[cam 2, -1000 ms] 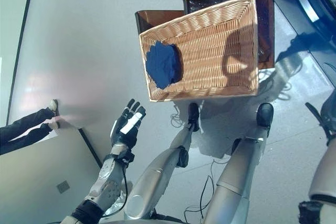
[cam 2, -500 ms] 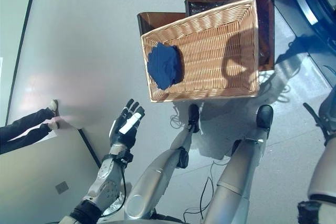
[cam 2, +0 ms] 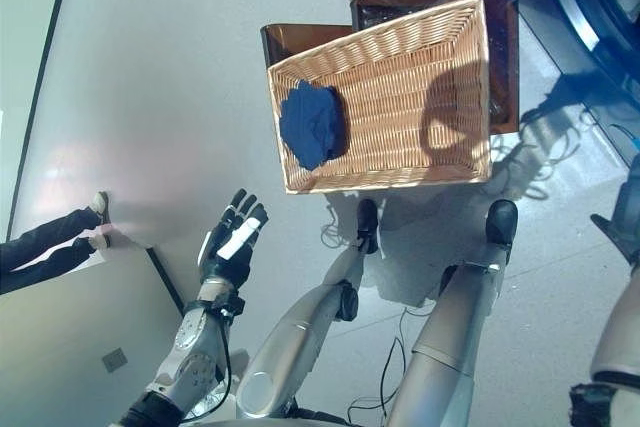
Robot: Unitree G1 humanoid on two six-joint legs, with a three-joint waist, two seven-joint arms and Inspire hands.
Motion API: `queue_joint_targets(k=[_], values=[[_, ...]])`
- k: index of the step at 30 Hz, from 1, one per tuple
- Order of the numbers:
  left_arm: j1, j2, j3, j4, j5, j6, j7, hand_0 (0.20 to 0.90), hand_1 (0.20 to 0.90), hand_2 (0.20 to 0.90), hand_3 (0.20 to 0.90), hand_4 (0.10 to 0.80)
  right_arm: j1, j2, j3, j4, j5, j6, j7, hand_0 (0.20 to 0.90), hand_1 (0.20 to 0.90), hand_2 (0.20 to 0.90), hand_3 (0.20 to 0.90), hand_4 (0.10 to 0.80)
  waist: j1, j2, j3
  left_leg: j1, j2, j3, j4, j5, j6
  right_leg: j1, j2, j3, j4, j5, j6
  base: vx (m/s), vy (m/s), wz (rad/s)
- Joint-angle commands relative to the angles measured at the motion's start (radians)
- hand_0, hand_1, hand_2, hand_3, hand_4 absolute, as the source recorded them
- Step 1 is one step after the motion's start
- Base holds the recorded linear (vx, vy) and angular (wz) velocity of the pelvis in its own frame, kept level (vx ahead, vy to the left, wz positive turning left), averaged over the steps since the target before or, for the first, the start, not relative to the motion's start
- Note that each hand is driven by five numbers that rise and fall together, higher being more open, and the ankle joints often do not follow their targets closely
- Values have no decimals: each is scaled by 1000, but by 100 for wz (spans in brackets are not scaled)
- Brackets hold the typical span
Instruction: Pick up the clothes and place them into the washing machine
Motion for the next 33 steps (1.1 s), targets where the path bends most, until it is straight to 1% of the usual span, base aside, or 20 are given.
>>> queue_joint_targets(k=[1,2,5,7,9,10,11,17,21,24,27,29,32,33], values=[[21,36,76,-61,10,-87,22,900,900,900,900,800,-95,-197,257,-12,-158,21,-108,900,900,900,900,800,-34,121,34,-41,120,0,-13,-39,-132,55,81,-29,-49,-81,-75,0,0,0],[19,32,77,-64,5,-86,21,900,900,900,900,800,-100,-202,286,16,-205,61,-103,900,900,900,900,800,-34,116,35,-42,120,-3,-13,-39,-133,58,80,-31,-54,-80,-75,0,0,0],[19,30,78,-68,7,-81,22,900,900,900,900,800,-108,-197,302,36,-228,78,-81,900,900,900,900,800,-36,113,37,-41,116,-5,-13,-42,-133,64,76,-34,-58,-83,-75,-1,5,1],[17,25,79,-67,6,-81,20,900,900,900,900,800,-113,-190,311,30,-242,81,-93,900,900,900,900,800,-33,111,38,-48,122,-4,-13,-36,-133,62,83,-34,-66,-71,-76,-23,16,5],[15,16,76,-63,8,-80,17,900,900,900,900,800,-101,-190,314,26,-274,86,-93,900,900,900,900,800,-39,109,42,-44,115,-6,-13,-40,-132,66,77,-34,-66,-78,-75,0,0,0],[11,15,77,-59,11,-82,20,900,900,900,900,800,-99,-187,314,23,-282,87,-98,900,900,900,900,800,-36,108,42,-48,119,-5,-13,-36,-133,64,81,-33,-71,-68,-75,0,0,0],[8,15,75,-57,12,-83,21,900,900,900,900,800,-99,-185,320,23,-294,91,-99,900,900,900,900,800,-39,107,43,-44,115,-6,-13,-40,-132,67,78,-33,-68,-75,-75,0,0,0],[-3,5,74,-52,16,-88,21,900,900,900,900,800,-98,-174,325,27,-316,88,-99,900,900,900,900,800,-34,107,43,-47,119,-7,-13,-32,-133,74,80,-36,-87,-58,-75,0,0,0],[-9,2,76,-47,27,-91,19,900,900,900,900,800,-66,-171,334,-1,-386,96,-110,900,900,900,900,800,-30,107,43,-46,119,-8,-13,-31,-133,79,81,-33,-94,-52,-74,-2,8,0],[-19,-5,67,-40,35,-102,21,900,900,900,900,800,-41,-170,303,-19,-389,74,-135,900,900,900,900,800,-26,108,41,-43,116,-9,-13,-29,-132,85,79,-32,-103,-46,-72,-7,10,0],[-20,-4,68,-40,35,-105,20,900,900,900,900,800,-36,-169,298,-22,-384,71,-138,900,900,900,900,800,-25,107,40,-42,115,-9,-13,-29,-132,89,78,-32,-107,-45,-71,0,0,0],[-25,-4,68,-36,45,-110,22,900,900,900,900,800,-2,-156,244,-81,-350,14,-162,900,900,900,900,800,-23,113,38,-42,112,-9,-13,-28,-131,93,74,-31,-120,-39,-69,-31,52,-2],[-30,-5,68,-31,45,-114,22,900,900,900,900,800,38,-152,210,-117,-345,-10,-168,900,900,900,900,800,-21,113,36,-43,110,-10,-13,-28,-130,95,73,-31,-128,-35,-67,-16,27,-1],[-31,-3,68,-32,47,-118,21,900,900,900,900,800,51,-145,192,-143,-337,-32,-173,900,900,900,900,800,-18,113,36,-44,110,-10,-13,-27,-130,96,71,-31,-133,-34,-65,0,0,0]])
